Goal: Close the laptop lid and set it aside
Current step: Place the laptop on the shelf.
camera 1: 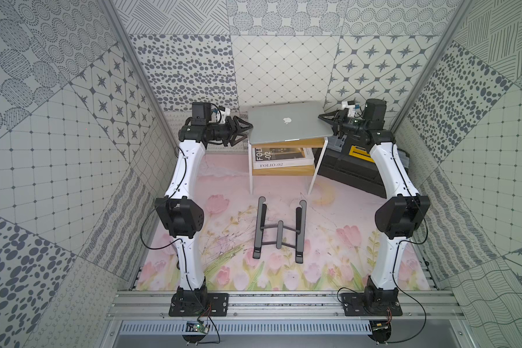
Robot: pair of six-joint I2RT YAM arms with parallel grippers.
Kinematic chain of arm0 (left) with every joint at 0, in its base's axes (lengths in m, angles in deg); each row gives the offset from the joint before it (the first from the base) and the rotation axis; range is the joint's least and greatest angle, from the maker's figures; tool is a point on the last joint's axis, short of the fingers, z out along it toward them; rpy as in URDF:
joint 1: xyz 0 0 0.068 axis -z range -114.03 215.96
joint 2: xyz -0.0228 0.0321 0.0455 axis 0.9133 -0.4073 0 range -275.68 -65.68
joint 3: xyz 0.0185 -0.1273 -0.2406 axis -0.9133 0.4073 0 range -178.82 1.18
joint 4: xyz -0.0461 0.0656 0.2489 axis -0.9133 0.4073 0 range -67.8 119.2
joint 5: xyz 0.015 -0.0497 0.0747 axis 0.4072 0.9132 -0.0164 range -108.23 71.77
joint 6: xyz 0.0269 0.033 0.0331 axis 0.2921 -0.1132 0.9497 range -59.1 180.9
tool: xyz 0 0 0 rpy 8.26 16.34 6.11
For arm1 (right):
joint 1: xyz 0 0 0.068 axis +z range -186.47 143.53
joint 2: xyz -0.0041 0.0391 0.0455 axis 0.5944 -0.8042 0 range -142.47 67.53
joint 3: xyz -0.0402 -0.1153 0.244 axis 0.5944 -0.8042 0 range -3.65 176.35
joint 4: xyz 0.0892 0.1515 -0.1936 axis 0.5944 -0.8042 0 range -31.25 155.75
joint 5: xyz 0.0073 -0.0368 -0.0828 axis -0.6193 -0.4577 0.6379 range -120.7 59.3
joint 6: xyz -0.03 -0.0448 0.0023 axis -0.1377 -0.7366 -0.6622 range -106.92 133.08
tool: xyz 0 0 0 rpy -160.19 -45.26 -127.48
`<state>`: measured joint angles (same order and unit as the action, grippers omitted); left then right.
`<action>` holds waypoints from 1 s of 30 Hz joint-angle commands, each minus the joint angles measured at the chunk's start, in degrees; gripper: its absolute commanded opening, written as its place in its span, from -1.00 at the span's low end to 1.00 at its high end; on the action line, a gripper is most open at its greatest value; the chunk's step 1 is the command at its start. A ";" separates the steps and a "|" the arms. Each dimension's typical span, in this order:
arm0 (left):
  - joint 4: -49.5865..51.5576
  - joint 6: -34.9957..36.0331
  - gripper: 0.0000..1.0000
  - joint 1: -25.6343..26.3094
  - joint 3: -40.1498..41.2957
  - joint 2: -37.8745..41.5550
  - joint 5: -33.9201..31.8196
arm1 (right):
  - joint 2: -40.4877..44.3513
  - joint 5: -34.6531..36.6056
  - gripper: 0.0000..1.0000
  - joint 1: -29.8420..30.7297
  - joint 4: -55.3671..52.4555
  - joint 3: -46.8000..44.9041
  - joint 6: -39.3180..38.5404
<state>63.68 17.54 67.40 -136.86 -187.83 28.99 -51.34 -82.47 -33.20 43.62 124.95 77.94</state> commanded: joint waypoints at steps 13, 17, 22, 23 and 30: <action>-1.11 1.81 0.22 0.24 -0.48 -0.27 0.67 | 3.35 9.32 -0.13 2.75 -5.65 2.13 -15.12; -1.58 1.54 0.23 0.20 -0.03 -0.34 0.83 | 2.48 14.37 -0.02 3.48 -14.22 5.94 -22.57; -2.98 0.79 0.23 0.25 1.37 -0.29 1.47 | 2.24 19.76 0.02 5.45 -18.07 6.98 -28.24; -3.10 0.73 0.22 0.25 1.68 -0.21 1.47 | 2.30 20.89 0.04 5.82 -18.34 7.03 -29.08; -3.83 0.63 0.23 0.19 2.12 0.11 1.53 | 2.24 25.37 0.27 8.37 -20.04 7.82 -32.96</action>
<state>60.42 17.46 67.40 -135.35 -187.94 30.17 -49.50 -60.11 -27.02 26.73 132.53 48.98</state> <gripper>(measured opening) 0.612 0.630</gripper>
